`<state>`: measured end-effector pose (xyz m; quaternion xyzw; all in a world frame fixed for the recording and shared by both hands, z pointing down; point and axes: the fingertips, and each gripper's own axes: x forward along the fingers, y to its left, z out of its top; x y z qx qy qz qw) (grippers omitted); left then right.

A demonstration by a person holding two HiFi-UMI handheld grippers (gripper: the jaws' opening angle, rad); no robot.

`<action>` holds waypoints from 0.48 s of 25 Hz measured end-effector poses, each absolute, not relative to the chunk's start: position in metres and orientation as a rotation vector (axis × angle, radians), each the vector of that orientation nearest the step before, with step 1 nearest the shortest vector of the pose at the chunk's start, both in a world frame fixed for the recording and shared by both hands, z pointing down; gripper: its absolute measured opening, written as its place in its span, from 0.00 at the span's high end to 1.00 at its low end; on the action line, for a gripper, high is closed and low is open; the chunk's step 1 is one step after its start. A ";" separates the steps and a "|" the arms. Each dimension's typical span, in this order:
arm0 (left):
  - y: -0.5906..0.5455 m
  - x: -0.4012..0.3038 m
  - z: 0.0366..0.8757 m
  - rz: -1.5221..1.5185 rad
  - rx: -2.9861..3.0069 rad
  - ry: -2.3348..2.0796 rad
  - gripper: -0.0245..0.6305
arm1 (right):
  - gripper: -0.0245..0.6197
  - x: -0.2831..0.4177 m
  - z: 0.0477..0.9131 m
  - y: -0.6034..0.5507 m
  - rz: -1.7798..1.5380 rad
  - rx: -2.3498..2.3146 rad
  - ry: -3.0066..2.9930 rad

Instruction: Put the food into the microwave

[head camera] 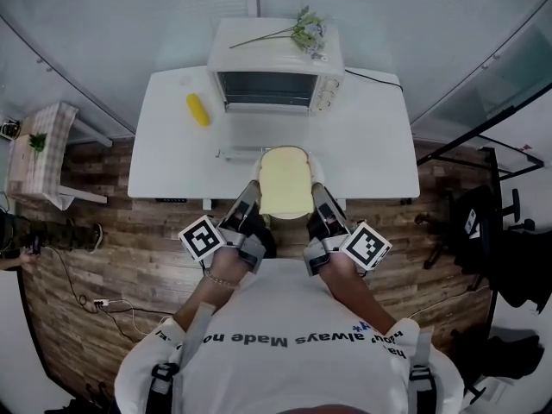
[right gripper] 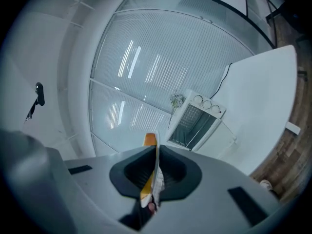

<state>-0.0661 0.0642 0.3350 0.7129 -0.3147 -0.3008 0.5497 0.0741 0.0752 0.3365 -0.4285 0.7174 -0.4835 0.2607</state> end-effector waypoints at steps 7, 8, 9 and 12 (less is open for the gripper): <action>-0.032 -0.096 0.333 -0.698 1.690 -0.731 0.93 | 0.92 0.041 0.332 -0.022 -1.294 -1.164 1.957; -0.044 -0.100 0.333 -0.696 1.693 -0.728 0.93 | 0.92 0.037 0.332 -0.034 -1.296 -1.167 1.953; -0.056 -0.104 0.333 -0.694 1.694 -0.726 0.93 | 0.92 0.034 0.334 -0.045 -1.300 -1.172 1.946; -0.091 -0.113 0.336 -0.691 1.686 -0.722 0.93 | 0.92 0.024 0.337 -0.079 -1.306 -1.183 1.927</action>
